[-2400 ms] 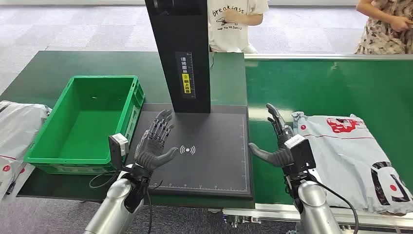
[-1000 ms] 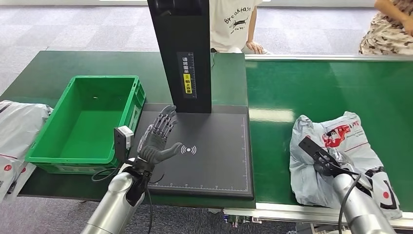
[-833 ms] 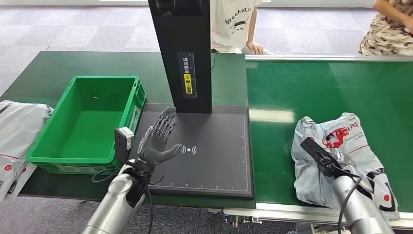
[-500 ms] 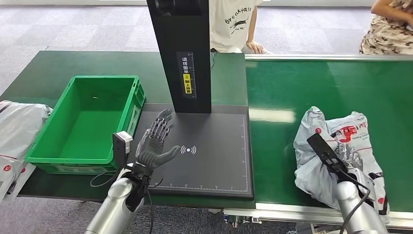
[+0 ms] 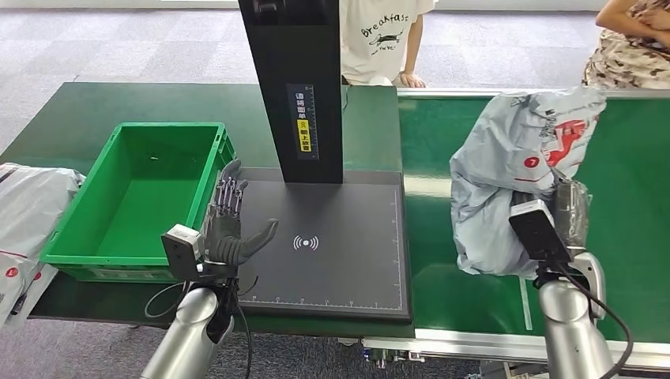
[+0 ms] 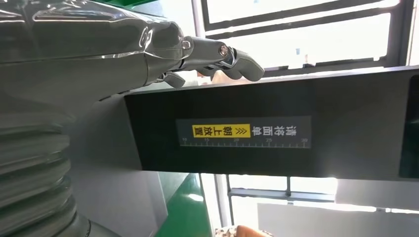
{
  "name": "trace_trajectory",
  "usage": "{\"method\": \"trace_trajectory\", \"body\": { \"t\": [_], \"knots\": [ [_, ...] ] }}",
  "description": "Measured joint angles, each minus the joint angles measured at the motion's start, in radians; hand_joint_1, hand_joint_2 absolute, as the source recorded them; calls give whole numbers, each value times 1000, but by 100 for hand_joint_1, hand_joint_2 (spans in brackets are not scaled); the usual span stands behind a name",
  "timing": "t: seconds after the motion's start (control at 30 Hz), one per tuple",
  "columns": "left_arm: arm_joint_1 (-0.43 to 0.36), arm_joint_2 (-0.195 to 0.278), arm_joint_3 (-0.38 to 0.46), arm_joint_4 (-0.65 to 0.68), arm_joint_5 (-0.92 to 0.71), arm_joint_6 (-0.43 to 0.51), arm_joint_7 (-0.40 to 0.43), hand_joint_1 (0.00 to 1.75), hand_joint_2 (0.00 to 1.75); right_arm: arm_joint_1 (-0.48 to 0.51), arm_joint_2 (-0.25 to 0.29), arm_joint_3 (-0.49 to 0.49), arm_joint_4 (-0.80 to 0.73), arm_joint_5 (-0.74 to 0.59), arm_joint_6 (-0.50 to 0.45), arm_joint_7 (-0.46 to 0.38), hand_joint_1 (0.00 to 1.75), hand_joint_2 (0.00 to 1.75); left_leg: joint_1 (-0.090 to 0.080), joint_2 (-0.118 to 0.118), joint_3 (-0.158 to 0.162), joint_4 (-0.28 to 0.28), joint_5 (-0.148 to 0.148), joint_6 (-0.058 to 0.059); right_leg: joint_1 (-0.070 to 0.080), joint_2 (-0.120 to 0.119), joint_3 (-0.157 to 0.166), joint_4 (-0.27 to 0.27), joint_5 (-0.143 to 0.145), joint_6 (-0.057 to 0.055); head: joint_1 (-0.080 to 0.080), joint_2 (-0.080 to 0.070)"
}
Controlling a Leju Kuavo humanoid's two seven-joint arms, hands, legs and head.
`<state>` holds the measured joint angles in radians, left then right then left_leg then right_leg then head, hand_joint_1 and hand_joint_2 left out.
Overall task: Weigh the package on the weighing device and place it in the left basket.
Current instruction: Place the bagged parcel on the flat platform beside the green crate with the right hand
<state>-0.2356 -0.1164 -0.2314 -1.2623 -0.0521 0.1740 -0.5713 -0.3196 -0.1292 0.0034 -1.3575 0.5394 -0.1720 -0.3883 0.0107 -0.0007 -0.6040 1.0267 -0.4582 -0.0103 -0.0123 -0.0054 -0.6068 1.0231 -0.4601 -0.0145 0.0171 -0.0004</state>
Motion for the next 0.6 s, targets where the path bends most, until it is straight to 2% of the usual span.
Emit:
{"method": "trace_trajectory", "body": {
  "t": [0.13,0.27,0.4,0.6],
  "knots": [
    [-11,0,-3,0,10,4,-12,0,175,-59,15,108,6,3,100,6,175,175,0,1,0,0,1,0,0,0,0,0,0,0,0,0],
    [-41,-4,-11,6,29,4,-12,0,175,-163,37,270,83,7,193,17,175,175,0,1,0,0,1,1,0,1,0,1,1,-1,0,0],
    [-57,-7,-11,15,49,20,-18,0,175,-251,72,438,188,-1,287,-6,175,175,0,1,0,0,2,1,0,1,-1,1,1,-1,0,0],
    [-59,-6,-11,16,83,53,-24,0,175,-358,111,665,333,-56,511,-61,175,175,0,1,-1,0,2,1,0,1,-1,1,0,-1,0,0]
  ]
}}
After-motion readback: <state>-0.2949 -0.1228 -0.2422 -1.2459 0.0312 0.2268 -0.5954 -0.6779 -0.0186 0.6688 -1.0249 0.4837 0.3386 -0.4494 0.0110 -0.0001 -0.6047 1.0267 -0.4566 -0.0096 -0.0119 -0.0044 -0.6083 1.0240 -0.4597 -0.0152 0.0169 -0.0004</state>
